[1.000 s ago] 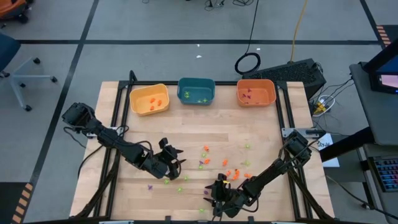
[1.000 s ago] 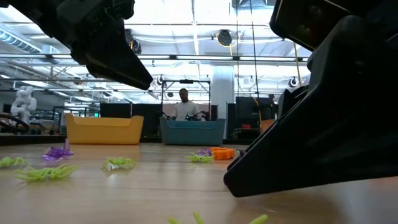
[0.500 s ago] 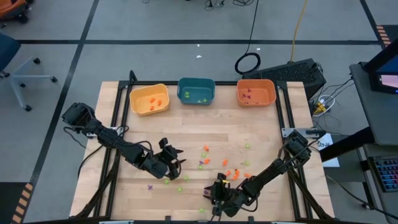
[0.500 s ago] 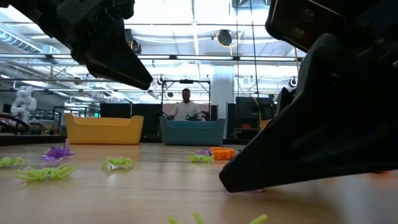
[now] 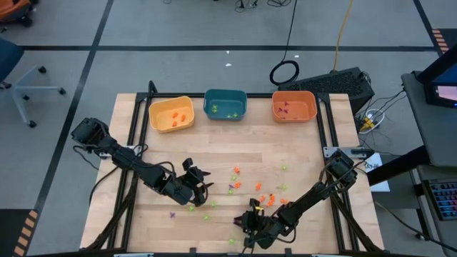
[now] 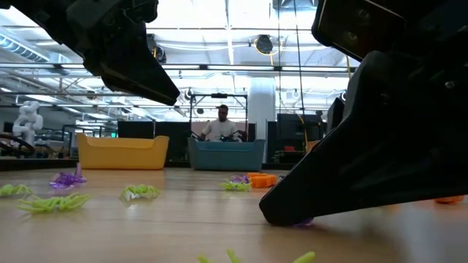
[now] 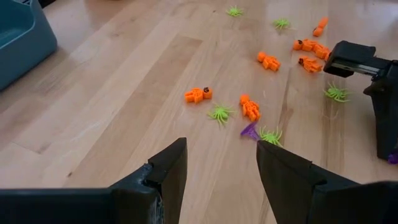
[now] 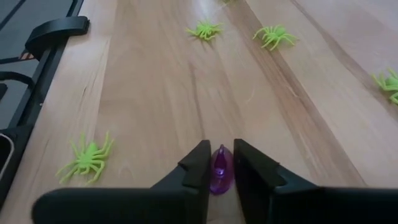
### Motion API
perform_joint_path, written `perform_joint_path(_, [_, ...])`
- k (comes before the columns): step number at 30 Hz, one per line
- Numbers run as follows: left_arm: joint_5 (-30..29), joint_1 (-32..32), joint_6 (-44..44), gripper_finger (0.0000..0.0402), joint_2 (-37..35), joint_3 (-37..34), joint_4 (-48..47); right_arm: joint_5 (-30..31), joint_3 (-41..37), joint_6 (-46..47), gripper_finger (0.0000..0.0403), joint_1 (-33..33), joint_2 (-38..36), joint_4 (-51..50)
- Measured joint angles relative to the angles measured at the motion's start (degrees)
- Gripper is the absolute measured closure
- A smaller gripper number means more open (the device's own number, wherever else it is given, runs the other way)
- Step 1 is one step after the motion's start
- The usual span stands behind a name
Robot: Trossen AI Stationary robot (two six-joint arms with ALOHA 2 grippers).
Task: Sort Halloween decoration
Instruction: Put the violet witch hat toy into the orange bin
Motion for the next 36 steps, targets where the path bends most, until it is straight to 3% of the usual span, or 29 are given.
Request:
perform_joint_path(9, [0.0,0.0,-0.2,0.021,0.0,0.0,0.0,-1.9,0.0,-1.3,0.0399,0.0,-2.7,-0.2])
perform_joint_path(22, [0.0,-0.4,-0.6,0.021,0.0,0.0,0.9,-3.1,0.0,-10.5,0.0401,-1.0,-15.0,-7.8])
perform_joint_path(31, [0.5,-0.5,4.2,0.021,0.0,0.0,2.7,-3.2,0.0,-20.5,0.0401,-0.8,-25.6,-13.7])
perform_joint_path(36, [0.6,-0.3,4.5,0.021,0.0,0.0,2.7,1.1,-1.7,-24.2,0.0401,0.6,-27.9,-11.5])
